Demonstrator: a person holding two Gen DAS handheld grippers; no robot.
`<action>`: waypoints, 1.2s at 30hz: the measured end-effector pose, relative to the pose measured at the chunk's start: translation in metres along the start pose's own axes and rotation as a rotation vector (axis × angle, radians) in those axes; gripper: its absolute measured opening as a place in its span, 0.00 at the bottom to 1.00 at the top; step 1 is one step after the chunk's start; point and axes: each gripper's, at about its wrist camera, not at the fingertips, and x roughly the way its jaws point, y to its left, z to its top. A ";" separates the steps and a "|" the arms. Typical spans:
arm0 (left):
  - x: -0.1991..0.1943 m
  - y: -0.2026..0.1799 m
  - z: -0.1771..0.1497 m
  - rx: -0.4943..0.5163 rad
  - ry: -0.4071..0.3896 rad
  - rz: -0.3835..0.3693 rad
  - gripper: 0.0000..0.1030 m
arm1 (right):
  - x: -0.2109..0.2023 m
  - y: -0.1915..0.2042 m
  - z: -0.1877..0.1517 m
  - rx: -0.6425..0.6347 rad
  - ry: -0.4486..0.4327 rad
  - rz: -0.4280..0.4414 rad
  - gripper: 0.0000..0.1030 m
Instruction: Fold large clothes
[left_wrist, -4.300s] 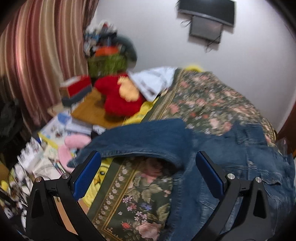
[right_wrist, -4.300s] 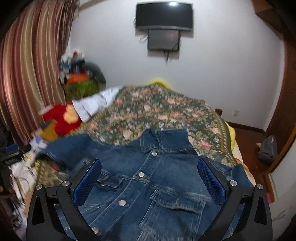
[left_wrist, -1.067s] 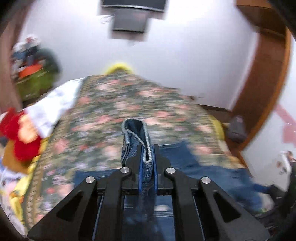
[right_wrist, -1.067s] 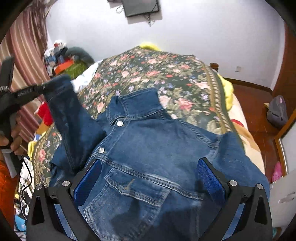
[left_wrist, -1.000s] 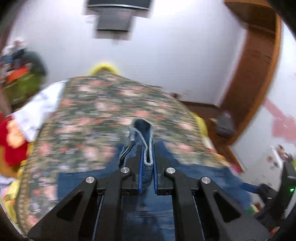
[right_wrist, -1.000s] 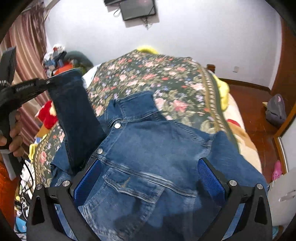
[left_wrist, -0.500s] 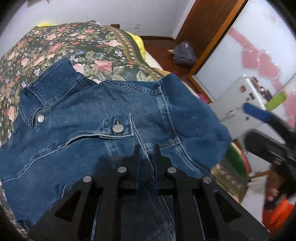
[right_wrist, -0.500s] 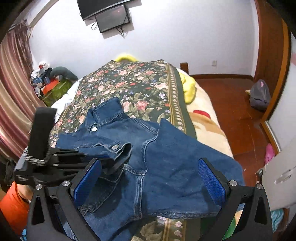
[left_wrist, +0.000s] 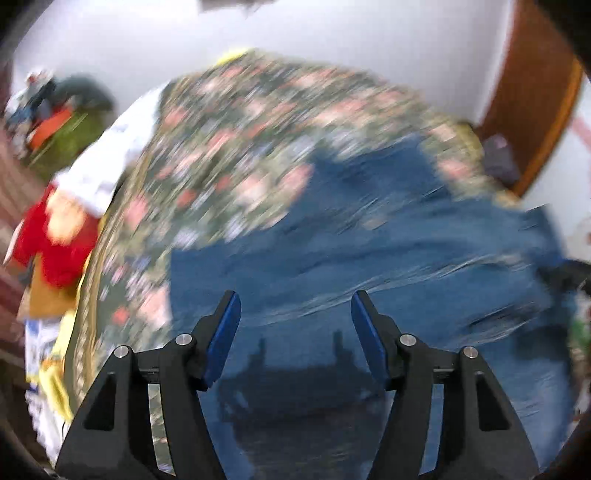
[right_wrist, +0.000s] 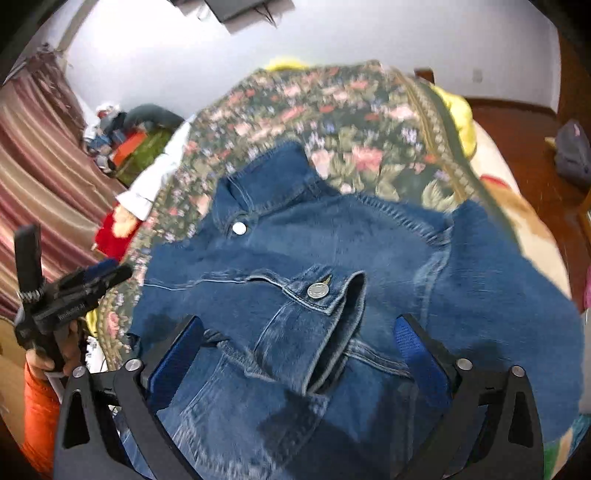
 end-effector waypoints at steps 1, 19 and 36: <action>0.012 0.011 -0.009 -0.020 0.031 0.014 0.60 | 0.007 -0.001 0.001 0.011 0.015 -0.006 0.90; 0.073 0.053 -0.073 -0.129 0.095 -0.048 0.61 | 0.041 0.025 0.000 -0.175 0.049 -0.170 0.31; 0.067 0.041 -0.074 -0.119 0.141 0.079 0.62 | -0.027 0.013 -0.026 -0.257 0.002 -0.236 0.82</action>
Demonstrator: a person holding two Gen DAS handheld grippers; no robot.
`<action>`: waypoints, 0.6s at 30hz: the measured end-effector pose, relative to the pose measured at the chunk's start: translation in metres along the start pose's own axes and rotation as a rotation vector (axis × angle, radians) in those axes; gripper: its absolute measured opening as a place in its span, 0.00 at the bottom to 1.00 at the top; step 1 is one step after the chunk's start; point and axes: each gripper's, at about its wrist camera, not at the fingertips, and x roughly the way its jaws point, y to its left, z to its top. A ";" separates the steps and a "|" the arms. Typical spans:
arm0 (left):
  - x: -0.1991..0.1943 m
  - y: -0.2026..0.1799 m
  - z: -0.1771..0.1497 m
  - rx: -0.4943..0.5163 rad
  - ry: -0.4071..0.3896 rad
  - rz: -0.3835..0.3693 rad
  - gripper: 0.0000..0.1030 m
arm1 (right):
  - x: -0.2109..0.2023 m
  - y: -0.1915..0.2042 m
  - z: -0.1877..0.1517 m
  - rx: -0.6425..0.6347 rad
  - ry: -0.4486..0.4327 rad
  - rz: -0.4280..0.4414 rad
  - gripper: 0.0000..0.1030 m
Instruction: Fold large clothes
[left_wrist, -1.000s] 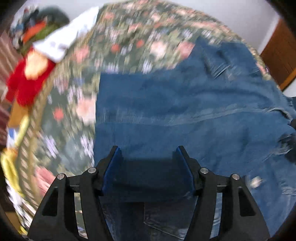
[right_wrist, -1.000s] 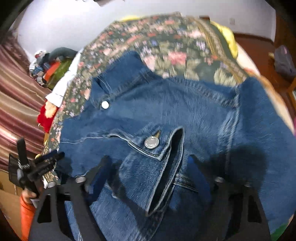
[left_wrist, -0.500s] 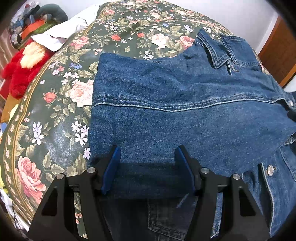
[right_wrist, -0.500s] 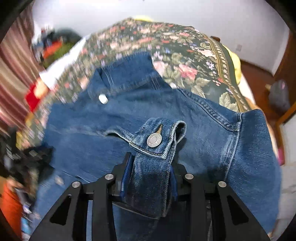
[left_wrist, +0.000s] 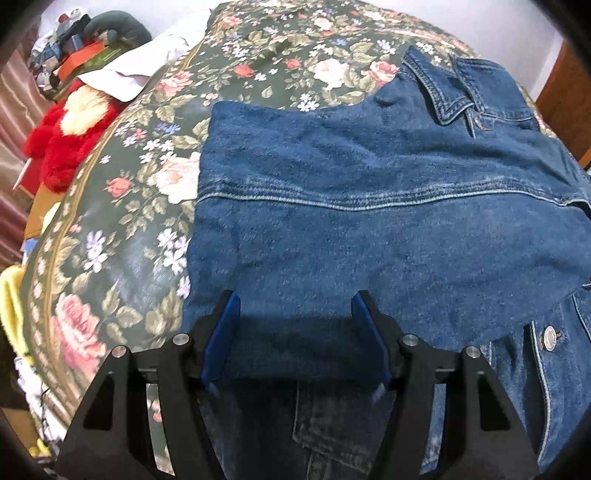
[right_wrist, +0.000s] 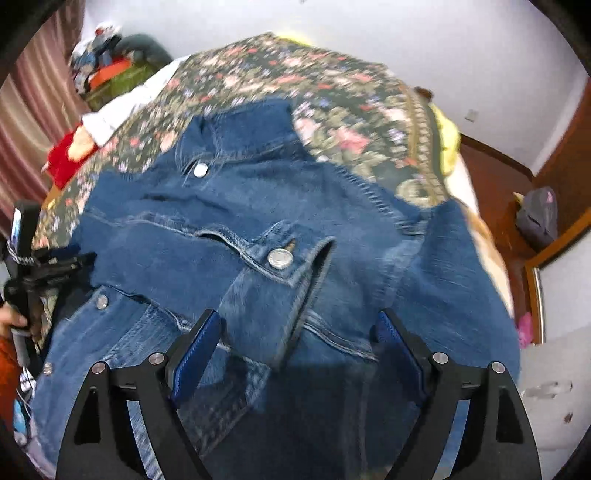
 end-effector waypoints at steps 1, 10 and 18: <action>-0.002 -0.001 -0.001 0.000 0.009 0.008 0.62 | -0.009 -0.003 0.002 0.013 -0.021 0.007 0.82; -0.069 -0.022 0.020 -0.033 -0.100 -0.101 0.63 | -0.091 -0.077 -0.020 0.193 -0.188 -0.060 0.89; -0.123 -0.096 0.055 0.086 -0.227 -0.178 0.69 | -0.121 -0.157 -0.073 0.362 -0.197 -0.128 0.90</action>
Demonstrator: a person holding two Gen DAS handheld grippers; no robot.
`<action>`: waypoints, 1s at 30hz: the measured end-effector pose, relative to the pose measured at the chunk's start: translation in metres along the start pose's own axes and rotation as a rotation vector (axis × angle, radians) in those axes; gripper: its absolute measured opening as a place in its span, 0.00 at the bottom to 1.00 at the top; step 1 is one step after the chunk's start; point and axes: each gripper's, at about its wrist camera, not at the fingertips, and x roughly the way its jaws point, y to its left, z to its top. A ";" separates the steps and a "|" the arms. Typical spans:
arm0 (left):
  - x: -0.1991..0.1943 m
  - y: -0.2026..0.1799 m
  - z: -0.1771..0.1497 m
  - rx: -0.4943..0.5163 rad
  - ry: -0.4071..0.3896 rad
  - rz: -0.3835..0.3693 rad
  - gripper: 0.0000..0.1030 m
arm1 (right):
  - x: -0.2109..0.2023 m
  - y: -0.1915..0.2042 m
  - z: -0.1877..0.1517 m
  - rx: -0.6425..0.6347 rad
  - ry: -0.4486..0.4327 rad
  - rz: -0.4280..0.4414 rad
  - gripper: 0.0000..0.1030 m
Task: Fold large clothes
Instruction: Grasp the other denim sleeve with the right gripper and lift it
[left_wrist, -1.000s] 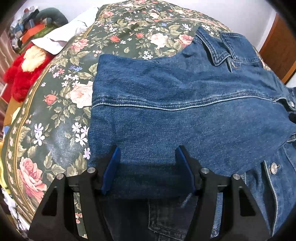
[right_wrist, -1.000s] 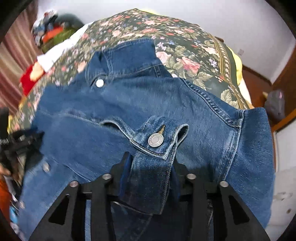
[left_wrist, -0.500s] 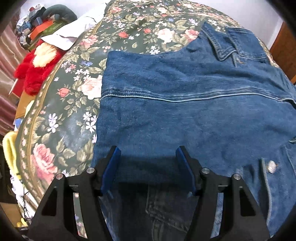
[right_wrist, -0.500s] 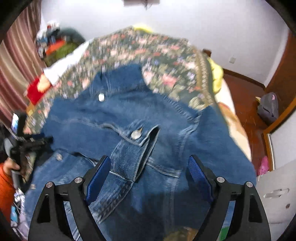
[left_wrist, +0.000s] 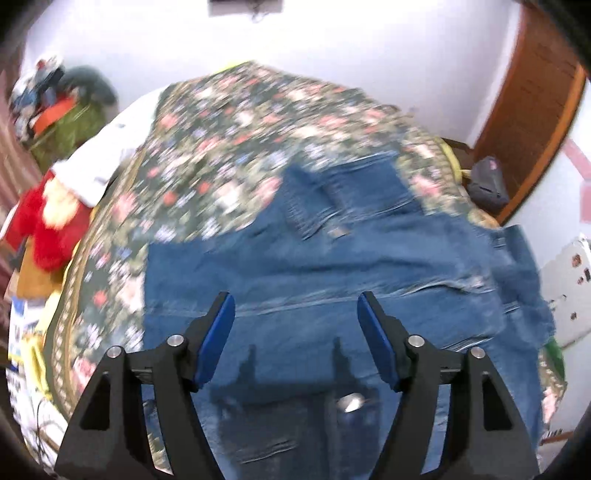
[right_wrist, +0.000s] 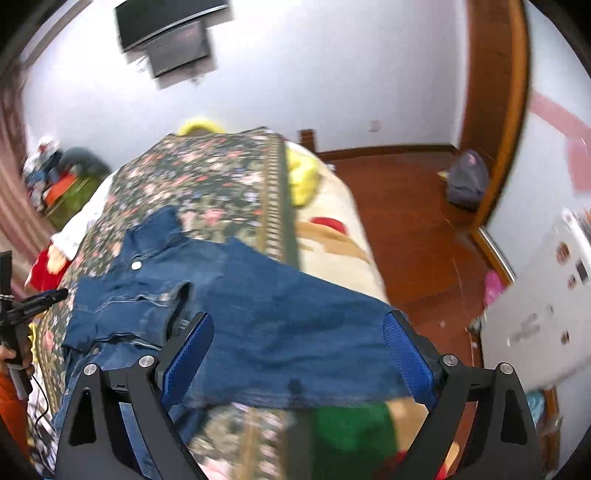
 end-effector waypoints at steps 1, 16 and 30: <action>-0.001 -0.008 0.002 0.008 -0.005 -0.013 0.70 | 0.001 -0.009 -0.003 0.019 0.012 -0.007 0.90; 0.081 -0.123 -0.008 0.183 0.161 -0.095 0.72 | 0.096 -0.131 -0.084 0.525 0.343 0.152 0.90; 0.109 -0.124 -0.013 0.144 0.221 -0.114 0.73 | 0.153 -0.128 -0.067 0.560 0.301 0.199 0.67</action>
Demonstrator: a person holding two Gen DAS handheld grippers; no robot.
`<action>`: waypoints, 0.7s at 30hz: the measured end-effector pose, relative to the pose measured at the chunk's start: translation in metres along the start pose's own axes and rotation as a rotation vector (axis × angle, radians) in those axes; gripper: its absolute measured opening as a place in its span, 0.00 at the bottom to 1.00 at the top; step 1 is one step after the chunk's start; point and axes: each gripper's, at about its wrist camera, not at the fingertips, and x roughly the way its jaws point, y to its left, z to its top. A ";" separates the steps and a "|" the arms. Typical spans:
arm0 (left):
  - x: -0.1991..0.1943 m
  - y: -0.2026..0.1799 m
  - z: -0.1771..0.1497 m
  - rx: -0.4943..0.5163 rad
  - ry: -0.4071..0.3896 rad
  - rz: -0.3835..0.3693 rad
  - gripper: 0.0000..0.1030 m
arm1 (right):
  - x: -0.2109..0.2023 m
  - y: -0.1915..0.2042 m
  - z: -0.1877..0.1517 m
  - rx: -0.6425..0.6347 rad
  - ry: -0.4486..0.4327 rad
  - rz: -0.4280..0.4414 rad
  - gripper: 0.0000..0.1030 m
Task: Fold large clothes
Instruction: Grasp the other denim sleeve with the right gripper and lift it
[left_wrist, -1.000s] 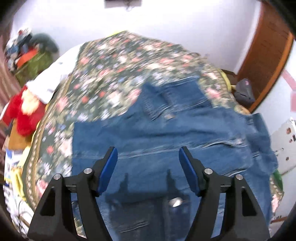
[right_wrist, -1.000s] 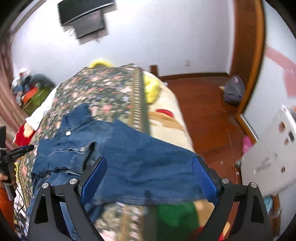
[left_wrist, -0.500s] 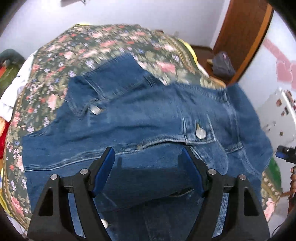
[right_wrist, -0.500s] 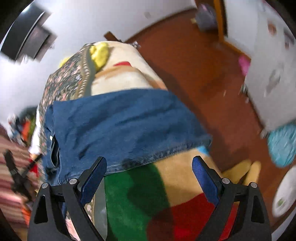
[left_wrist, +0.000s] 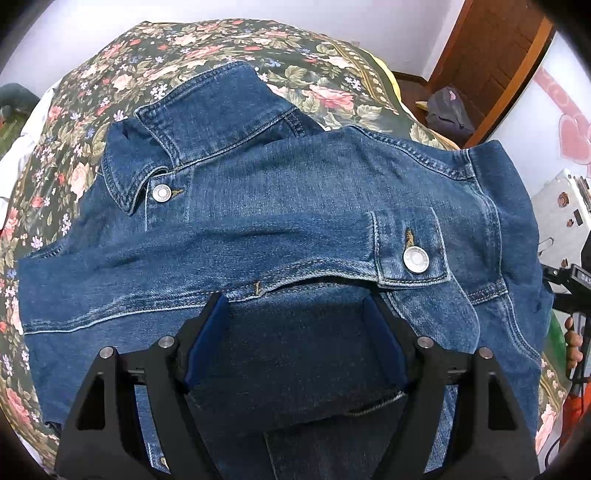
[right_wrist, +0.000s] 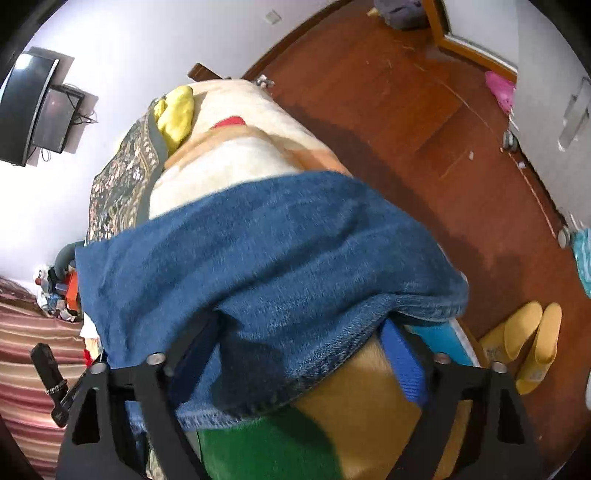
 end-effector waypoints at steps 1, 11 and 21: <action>0.000 0.000 0.000 0.000 -0.001 0.001 0.73 | 0.000 0.002 0.004 0.003 -0.010 -0.003 0.59; -0.037 0.000 -0.002 0.019 -0.093 0.036 0.73 | -0.039 0.067 0.010 -0.175 -0.123 -0.017 0.15; -0.110 0.035 -0.006 -0.045 -0.270 0.021 0.73 | -0.102 0.205 -0.005 -0.437 -0.360 0.098 0.09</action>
